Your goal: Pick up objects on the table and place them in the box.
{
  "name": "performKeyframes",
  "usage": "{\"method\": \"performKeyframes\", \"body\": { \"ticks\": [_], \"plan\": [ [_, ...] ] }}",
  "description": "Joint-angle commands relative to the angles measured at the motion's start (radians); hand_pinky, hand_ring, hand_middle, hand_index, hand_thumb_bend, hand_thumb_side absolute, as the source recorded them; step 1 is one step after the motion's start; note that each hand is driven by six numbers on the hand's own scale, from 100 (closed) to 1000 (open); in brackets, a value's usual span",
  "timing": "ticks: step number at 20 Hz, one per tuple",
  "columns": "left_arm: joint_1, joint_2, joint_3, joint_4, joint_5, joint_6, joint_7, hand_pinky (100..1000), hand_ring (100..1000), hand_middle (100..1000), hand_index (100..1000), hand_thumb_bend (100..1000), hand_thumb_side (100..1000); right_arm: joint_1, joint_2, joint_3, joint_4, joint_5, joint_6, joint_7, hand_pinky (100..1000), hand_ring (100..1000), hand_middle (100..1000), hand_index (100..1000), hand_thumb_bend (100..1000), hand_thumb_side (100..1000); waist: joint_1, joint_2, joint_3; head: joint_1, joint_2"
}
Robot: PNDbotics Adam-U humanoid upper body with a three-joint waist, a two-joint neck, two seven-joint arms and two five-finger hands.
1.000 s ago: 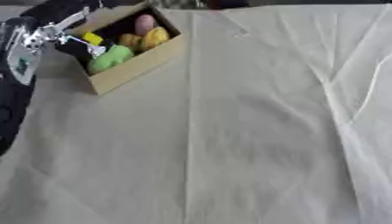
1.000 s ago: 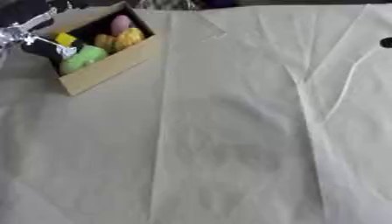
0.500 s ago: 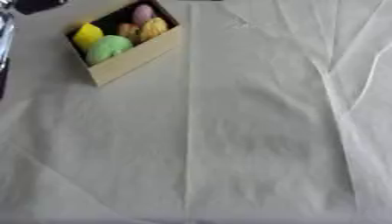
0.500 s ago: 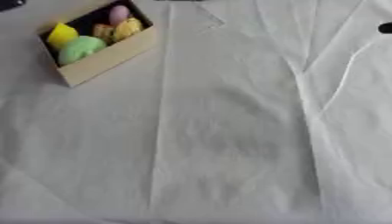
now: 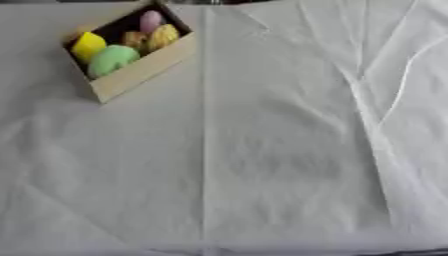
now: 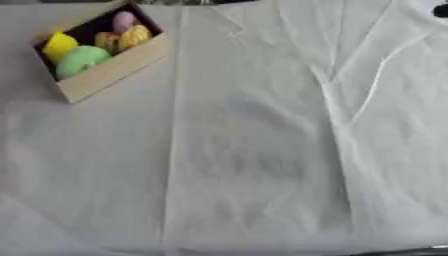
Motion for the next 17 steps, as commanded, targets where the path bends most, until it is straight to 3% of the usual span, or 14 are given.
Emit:
{"method": "performKeyframes", "body": {
  "ticks": [1,8,17],
  "plan": [
    [0.055,0.044,0.061,-0.086,0.065,-0.025,0.055,721,777,747,884,100,587,0.01,-0.034,-0.024,-0.014,-0.008,-0.04,-0.009,1000,769,767,856,100,583,-0.016,-0.035,0.003,-0.007,0.004],
    [0.2,0.01,0.116,-0.144,0.063,-0.034,0.071,716,769,740,880,100,593,0.034,-0.023,-0.032,-0.014,-0.002,-0.092,-0.027,990,772,768,856,100,581,-0.024,-0.049,0.004,-0.039,0.004],
    [0.24,-0.022,0.126,-0.156,0.059,-0.042,0.06,715,768,739,880,100,595,0.052,0.003,-0.024,-0.014,0.026,-0.118,-0.038,987,770,766,856,100,582,-0.026,-0.056,0.008,-0.028,0.004]
  ]
}}
